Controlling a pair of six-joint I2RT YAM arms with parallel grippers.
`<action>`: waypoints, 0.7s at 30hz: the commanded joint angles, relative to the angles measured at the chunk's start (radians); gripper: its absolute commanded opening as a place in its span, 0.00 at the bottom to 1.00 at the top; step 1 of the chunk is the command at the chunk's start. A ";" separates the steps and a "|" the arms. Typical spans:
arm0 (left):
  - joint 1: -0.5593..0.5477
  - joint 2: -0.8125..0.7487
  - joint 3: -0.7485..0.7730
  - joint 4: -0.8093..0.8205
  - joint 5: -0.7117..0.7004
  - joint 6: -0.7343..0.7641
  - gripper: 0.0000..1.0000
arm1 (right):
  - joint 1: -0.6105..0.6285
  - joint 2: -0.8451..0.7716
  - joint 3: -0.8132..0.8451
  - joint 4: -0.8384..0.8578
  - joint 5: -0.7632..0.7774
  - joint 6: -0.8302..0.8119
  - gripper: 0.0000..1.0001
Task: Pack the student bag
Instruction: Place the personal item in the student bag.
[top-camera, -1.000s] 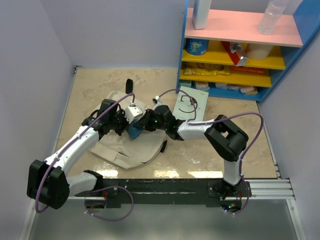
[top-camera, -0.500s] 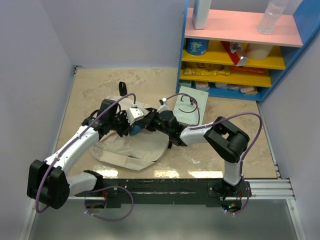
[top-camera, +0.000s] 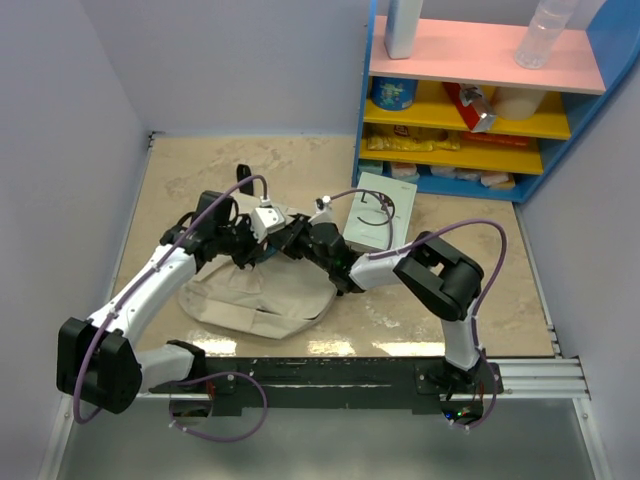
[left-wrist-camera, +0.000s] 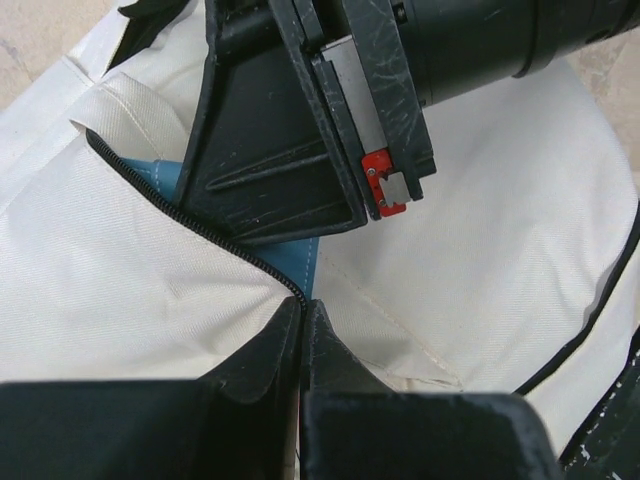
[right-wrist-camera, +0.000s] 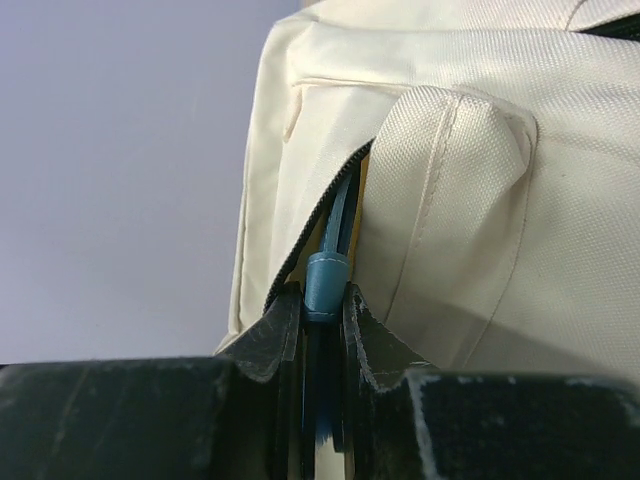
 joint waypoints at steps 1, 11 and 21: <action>-0.003 -0.003 0.086 0.038 0.168 -0.036 0.00 | 0.024 0.039 0.037 0.199 0.029 0.079 0.00; 0.008 -0.010 0.095 0.038 0.191 -0.045 0.00 | 0.084 0.049 0.195 -0.124 -0.019 -0.093 0.82; 0.013 -0.013 0.057 0.056 0.143 -0.021 0.00 | 0.058 -0.151 -0.012 -0.223 0.026 -0.197 0.84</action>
